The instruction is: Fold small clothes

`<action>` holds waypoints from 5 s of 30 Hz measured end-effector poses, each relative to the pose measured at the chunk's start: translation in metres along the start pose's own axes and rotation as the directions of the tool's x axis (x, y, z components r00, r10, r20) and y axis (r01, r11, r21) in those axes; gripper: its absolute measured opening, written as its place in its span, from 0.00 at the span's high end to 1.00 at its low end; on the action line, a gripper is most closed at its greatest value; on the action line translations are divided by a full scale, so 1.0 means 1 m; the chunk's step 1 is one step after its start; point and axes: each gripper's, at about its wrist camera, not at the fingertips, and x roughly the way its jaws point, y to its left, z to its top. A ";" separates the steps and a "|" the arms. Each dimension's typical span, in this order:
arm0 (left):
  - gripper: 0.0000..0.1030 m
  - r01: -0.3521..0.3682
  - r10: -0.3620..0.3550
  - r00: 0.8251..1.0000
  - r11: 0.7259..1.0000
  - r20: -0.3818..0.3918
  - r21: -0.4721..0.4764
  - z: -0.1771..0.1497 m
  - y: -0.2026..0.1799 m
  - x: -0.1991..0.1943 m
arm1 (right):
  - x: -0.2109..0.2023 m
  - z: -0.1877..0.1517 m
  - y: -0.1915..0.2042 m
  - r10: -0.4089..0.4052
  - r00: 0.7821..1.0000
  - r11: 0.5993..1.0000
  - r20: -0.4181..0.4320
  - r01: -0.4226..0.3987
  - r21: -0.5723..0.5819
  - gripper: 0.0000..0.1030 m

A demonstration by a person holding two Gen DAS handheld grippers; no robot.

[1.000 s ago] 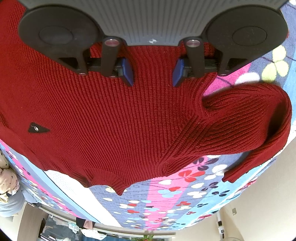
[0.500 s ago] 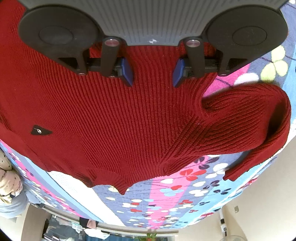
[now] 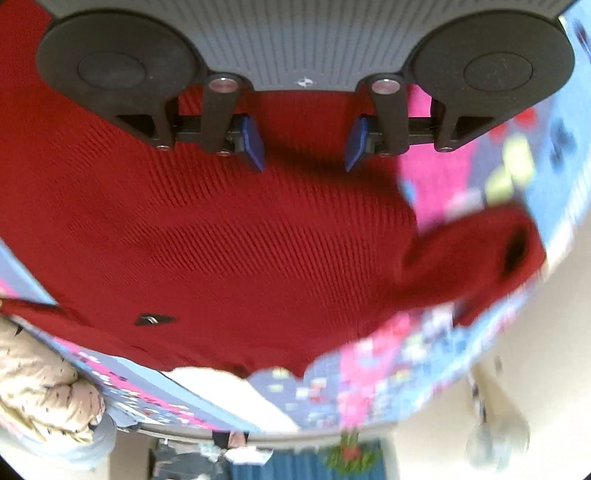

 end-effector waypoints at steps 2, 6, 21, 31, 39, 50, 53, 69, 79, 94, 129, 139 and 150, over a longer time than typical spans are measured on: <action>0.48 0.036 -0.039 0.998 0.997 -0.054 -0.070 -0.018 0.008 -0.005 | -0.006 -0.020 -0.008 0.013 1.000 1.000 0.010 -0.013 0.000 0.37; 0.47 -0.001 0.001 0.999 1.000 -0.043 -0.006 -0.042 0.011 -0.026 | -0.021 -0.047 -0.016 0.062 0.997 0.998 0.044 -0.061 -0.009 0.37; 0.41 -0.053 0.013 0.990 0.957 -0.138 -0.287 -0.082 0.064 -0.051 | -0.037 -0.062 -0.032 0.104 0.994 0.983 0.026 -0.107 0.152 0.31; 0.41 -0.062 0.013 0.988 0.948 -0.157 -0.311 -0.084 0.064 -0.053 | -0.040 -0.068 -0.040 0.112 0.993 0.973 0.024 -0.115 0.199 0.28; 0.87 -0.075 0.045 0.989 0.972 -0.140 -0.221 -0.081 0.055 -0.057 | -0.048 -0.073 -0.013 0.141 0.990 0.989 0.029 -0.142 0.040 0.81; 0.89 0.007 -0.007 1.000 0.959 0.002 -0.285 -0.079 0.063 -0.107 | -0.121 -0.078 -0.043 0.173 0.963 0.950 0.209 -0.219 0.221 0.94; 0.88 -0.017 -0.014 0.995 0.952 -0.099 -0.307 -0.082 0.065 -0.087 | -0.092 -0.082 -0.038 0.122 0.991 0.966 0.061 -0.133 0.221 0.94; 0.65 -0.021 -0.017 0.984 0.977 -0.175 -0.211 -0.078 0.033 -0.063 | -0.056 -0.095 0.007 0.007 1.000 1.000 -0.025 -0.008 -0.007 0.50; 0.53 -0.007 -0.024 0.987 0.982 -0.159 -0.191 -0.074 0.031 -0.066 | -0.063 -0.095 0.009 0.009 1.000 1.000 0.013 -0.009 -0.002 0.49; 0.45 0.020 -0.035 0.995 0.985 -0.088 -0.169 -0.071 0.026 -0.081 | -0.084 -0.090 0.005 -0.005 0.994 1.000 0.112 0.005 0.001 0.49; 0.89 -0.168 0.228 0.966 0.914 0.125 -0.368 0.063 0.139 -0.037 | -0.077 0.024 0.061 0.131 0.936 0.964 0.326 -0.044 -0.261 0.87; 0.56 -0.250 0.324 0.939 0.873 0.114 -0.419 0.106 0.194 0.041 | -0.048 0.026 0.087 0.062 0.963 0.927 0.263 0.042 -0.372 0.87; 0.29 -0.337 0.374 0.926 0.882 0.054 -0.329 0.138 0.201 0.096 | 0.013 0.003 0.136 -0.019 1.000 0.804 0.014 0.023 -0.594 0.75</action>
